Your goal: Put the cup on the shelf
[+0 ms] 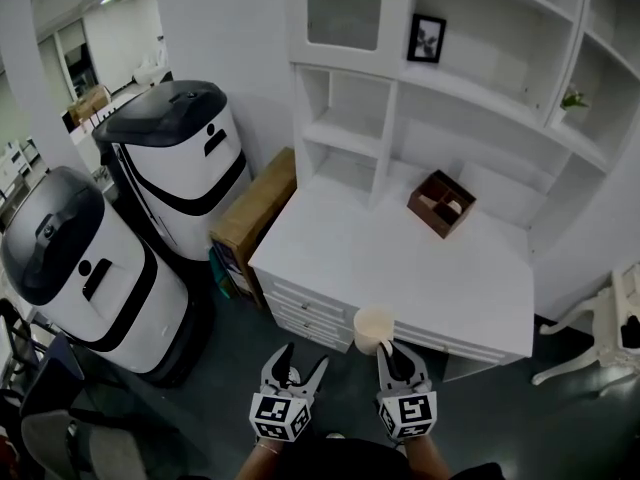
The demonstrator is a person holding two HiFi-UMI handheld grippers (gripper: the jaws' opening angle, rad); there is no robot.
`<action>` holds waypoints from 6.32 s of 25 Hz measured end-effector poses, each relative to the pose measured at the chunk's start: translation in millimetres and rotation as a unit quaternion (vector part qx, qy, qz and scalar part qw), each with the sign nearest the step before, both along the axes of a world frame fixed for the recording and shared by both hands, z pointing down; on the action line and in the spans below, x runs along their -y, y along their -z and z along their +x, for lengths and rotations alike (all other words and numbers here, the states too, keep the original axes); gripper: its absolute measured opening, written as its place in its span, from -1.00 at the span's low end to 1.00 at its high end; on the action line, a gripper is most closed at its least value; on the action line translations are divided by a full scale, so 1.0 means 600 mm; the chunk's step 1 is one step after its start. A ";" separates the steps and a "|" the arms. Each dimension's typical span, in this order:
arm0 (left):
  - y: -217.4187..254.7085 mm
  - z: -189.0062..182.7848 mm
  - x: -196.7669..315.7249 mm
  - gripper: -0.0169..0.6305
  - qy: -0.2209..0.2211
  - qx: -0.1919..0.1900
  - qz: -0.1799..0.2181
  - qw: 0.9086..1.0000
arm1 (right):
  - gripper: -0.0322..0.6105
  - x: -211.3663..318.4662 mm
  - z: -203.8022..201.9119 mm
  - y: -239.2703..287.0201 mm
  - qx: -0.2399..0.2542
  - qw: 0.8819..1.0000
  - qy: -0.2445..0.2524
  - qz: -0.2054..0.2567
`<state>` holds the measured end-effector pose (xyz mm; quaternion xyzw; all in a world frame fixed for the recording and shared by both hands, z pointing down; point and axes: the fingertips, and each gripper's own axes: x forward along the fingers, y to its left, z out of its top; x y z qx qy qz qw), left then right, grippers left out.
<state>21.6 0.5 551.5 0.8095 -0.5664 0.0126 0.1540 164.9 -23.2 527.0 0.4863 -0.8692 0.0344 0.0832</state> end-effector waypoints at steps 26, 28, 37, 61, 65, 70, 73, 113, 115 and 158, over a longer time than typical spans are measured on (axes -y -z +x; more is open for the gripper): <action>0.032 -0.215 0.387 0.00 -0.104 0.027 0.022 0.994 | -0.74 0.327 -0.215 0.017 0.015 0.995 -0.098 0.000; 0.031 -0.222 0.398 -0.01 -0.104 0.025 0.022 0.994 | -0.74 0.340 -0.220 0.024 0.016 0.995 -0.101 0.005; 0.038 -0.233 0.424 -0.01 -0.101 0.025 0.025 0.994 | -0.75 0.402 -0.231 0.083 0.021 0.994 -0.096 0.045; 0.086 -0.235 0.553 -0.01 -0.039 0.023 0.049 0.998 | -0.75 0.658 -0.217 0.280 0.058 0.987 -0.067 0.131; 0.084 -0.246 0.565 -0.01 -0.021 0.024 0.045 0.998 | -0.75 0.710 -0.215 0.296 0.068 0.986 -0.074 0.130; 0.081 -0.256 0.578 -0.01 -0.002 0.024 0.041 0.999 | -0.75 0.769 -0.215 0.304 0.070 0.986 -0.075 0.128; 0.085 -0.261 0.588 0.00 0.010 0.022 0.044 0.999 | -0.75 0.801 -0.222 0.303 0.061 0.988 -0.071 0.126; 0.082 -0.329 0.616 -0.01 0.062 0.046 0.039 0.996 | -0.72 1.038 -0.247 0.221 0.027 0.996 -0.082 0.026; 0.085 -0.328 0.618 0.00 0.061 0.039 0.042 0.996 | -0.71 1.038 -0.243 0.214 0.018 0.996 -0.086 0.017; 0.075 -0.261 0.519 0.00 -0.001 0.006 0.049 0.999 | -0.04 0.696 -0.213 0.269 0.006 0.994 -0.025 0.103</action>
